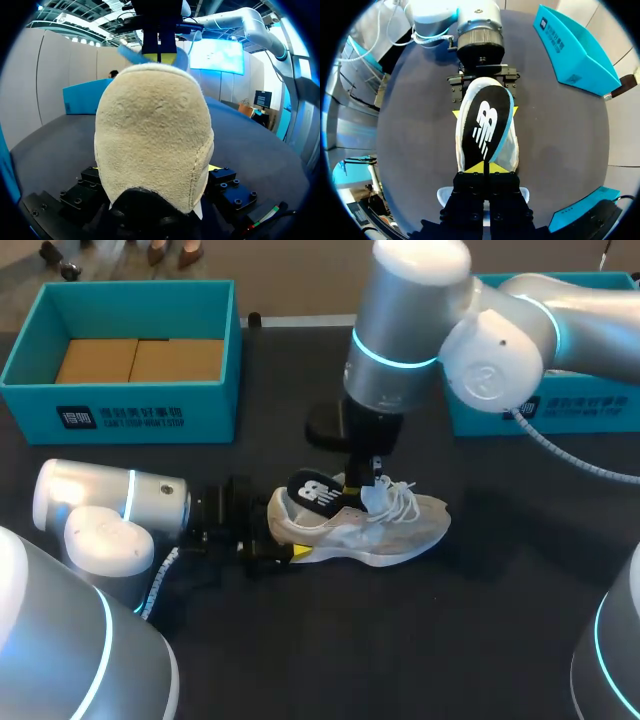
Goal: Take the shoe out of the shoebox, open the shoe tongue, remove and reinsert the insole, then place the shoe into the shoebox
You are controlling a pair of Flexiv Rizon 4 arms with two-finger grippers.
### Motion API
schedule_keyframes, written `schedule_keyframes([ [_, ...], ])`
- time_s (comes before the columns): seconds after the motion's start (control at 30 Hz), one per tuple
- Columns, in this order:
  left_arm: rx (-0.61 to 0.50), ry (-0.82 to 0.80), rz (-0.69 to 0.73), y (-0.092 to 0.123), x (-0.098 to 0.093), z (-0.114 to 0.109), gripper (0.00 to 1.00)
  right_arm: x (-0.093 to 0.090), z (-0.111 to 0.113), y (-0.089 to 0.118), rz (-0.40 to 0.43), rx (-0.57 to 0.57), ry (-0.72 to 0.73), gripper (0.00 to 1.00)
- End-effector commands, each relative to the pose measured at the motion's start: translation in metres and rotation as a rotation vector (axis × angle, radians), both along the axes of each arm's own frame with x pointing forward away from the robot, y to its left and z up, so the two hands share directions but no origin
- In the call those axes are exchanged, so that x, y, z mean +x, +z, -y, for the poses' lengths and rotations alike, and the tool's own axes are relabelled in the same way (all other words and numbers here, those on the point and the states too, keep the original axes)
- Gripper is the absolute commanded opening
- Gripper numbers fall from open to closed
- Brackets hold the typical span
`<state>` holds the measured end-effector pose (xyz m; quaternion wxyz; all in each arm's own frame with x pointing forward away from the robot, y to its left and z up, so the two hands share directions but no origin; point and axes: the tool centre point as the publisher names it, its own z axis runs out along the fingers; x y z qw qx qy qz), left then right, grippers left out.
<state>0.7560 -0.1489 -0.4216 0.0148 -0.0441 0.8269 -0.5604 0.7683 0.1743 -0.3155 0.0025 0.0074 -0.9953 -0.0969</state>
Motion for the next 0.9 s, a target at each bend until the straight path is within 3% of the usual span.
schedule_keyframes([
  [0.03,0.002,-0.001,-0.001,-0.001,0.001,0.001,0.00,-0.005,0.009,0.008,0.004,0.041,0.024,0.00],
  [0.8,0.002,-0.001,-0.001,-0.001,0.001,0.001,0.00,0.012,-0.052,0.010,-0.069,0.132,0.239,0.00],
  [0.83,0.002,-0.001,-0.001,-0.001,0.001,0.001,0.00,0.012,-0.052,0.011,-0.076,0.132,0.242,0.06],
  [0.87,0.002,-0.001,-0.001,-0.001,0.001,0.001,0.00,0.012,-0.052,0.011,-0.090,0.137,0.240,0.24],
  [0.9,0.002,-0.001,-0.001,-0.001,0.001,0.001,0.00,0.012,-0.052,0.011,-0.093,0.136,0.236,0.99],
])
